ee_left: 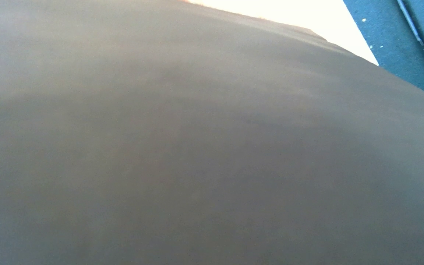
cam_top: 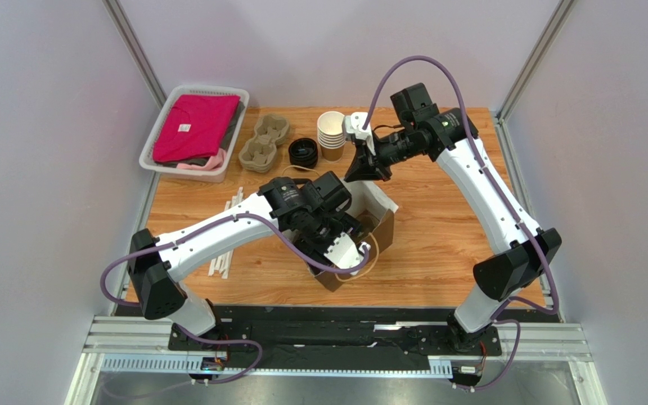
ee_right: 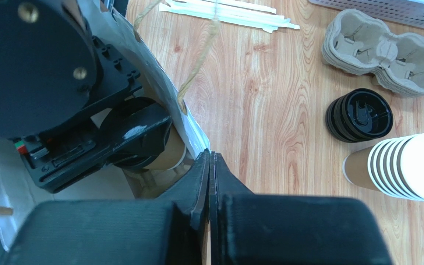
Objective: Pack the takeout coffee
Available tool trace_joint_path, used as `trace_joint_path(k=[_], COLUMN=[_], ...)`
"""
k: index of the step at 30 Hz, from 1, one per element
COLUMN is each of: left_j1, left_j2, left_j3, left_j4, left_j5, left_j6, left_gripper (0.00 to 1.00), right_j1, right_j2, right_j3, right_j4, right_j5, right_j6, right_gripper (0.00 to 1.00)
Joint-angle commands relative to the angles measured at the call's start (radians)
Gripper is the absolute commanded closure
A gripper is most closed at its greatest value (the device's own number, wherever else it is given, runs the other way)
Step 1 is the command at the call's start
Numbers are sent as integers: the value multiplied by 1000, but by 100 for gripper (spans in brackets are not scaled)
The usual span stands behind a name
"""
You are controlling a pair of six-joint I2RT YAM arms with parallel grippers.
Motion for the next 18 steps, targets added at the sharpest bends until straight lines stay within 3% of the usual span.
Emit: trace_joint_path(k=[1,7,18], left_j1=[9,25,52], left_j2=[-78,-133,-112], left_j3=[12,-12,-8], left_j4=[31,92,106], left_j5=[-18,-21,-38], left_j6=[-23,-84,-225], left_gripper=[36,36,36], right_j1=[4,4,4], right_j2=[-74,-166,-218], right_j3=[-21,-148,-187], right_j4=[-4,119,236], right_j5=[-16,15,105], right_j6=[-51,-11,194], right_gripper=[100,100,100])
